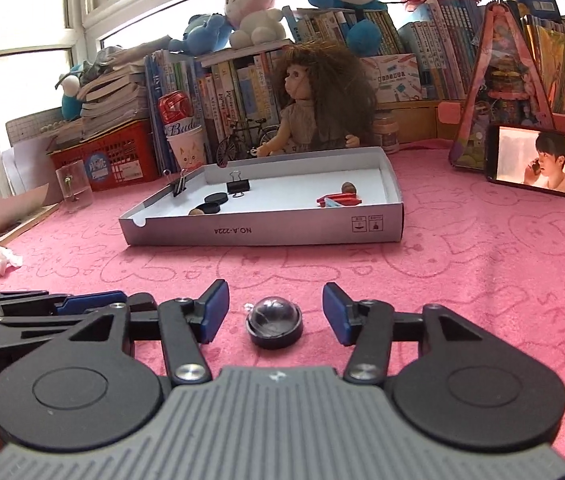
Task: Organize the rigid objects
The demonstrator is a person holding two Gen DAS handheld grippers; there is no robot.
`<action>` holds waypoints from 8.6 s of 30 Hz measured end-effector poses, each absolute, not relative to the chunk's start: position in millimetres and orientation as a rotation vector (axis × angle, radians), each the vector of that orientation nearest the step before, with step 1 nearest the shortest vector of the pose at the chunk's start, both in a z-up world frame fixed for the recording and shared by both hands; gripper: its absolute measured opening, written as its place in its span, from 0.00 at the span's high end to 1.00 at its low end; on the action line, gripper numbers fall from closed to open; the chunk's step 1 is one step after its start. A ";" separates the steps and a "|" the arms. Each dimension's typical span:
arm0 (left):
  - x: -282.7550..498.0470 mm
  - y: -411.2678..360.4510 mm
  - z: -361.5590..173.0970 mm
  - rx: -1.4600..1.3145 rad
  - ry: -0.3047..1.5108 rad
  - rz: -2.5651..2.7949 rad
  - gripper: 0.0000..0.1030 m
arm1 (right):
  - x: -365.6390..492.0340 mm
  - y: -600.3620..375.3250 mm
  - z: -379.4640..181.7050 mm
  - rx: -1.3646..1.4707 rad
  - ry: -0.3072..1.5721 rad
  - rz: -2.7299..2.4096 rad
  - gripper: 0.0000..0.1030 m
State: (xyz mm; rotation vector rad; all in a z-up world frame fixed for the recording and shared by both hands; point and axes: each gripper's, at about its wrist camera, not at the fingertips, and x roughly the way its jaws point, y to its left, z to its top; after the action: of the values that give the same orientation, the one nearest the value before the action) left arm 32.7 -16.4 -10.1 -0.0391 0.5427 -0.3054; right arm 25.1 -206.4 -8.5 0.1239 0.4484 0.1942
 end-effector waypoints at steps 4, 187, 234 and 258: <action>32.4 -16.1 -9.3 -0.039 0.542 -0.306 0.71 | 27.1 -214.3 -8.1 0.135 0.444 0.124 0.35; 28.5 -14.8 -11.6 -0.030 0.520 -0.303 0.70 | 2.9 -240.0 1.3 -0.088 0.466 0.168 0.25; 26.7 -18.8 -9.8 -0.037 0.522 -0.319 0.71 | 16.2 -241.0 9.7 0.058 0.552 0.246 0.27; 19.0 -21.3 -0.7 -0.033 0.455 -0.370 0.70 | 51.8 -285.9 34.6 0.433 0.635 0.344 0.63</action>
State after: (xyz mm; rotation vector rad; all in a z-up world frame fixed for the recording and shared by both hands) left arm 19.0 -21.3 -0.7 -0.0334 0.4551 -0.3699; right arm 51.8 -285.9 34.6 0.4327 0.6347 0.3443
